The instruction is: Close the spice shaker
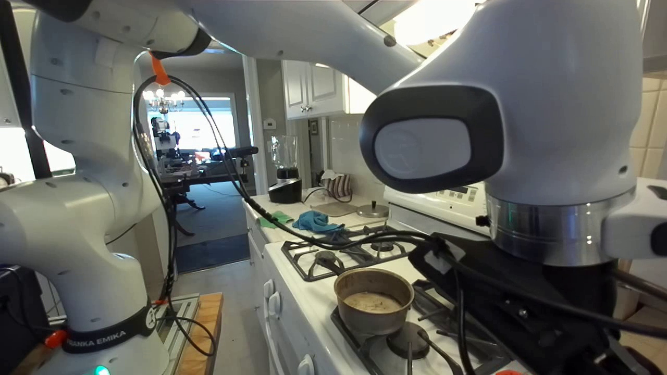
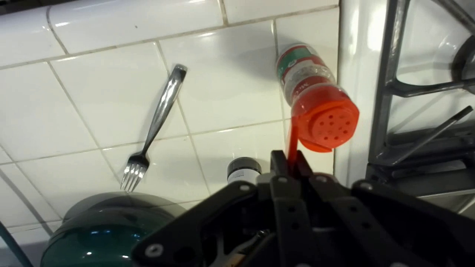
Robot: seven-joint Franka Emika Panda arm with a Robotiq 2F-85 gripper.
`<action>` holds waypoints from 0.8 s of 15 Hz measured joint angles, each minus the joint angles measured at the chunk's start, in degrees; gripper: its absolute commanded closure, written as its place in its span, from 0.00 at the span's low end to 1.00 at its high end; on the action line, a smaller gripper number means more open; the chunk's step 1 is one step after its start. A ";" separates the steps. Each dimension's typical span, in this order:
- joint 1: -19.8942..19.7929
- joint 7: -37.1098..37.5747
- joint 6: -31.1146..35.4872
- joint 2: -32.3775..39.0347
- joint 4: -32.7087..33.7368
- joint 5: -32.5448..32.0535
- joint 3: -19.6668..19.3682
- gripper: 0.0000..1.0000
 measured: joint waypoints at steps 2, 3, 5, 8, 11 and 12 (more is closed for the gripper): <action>0.40 1.73 0.06 0.00 0.06 -2.73 -0.45 0.99; 0.61 2.65 0.08 0.00 0.14 -4.02 -0.66 0.99; 1.09 4.44 0.20 0.00 0.32 -6.43 -1.01 0.99; 1.98 7.90 0.93 0.00 0.53 -10.81 -1.48 0.99; 2.86 11.13 2.05 0.01 0.55 -14.27 -1.71 0.99; 3.06 11.90 2.39 0.02 0.55 -15.00 -1.71 0.99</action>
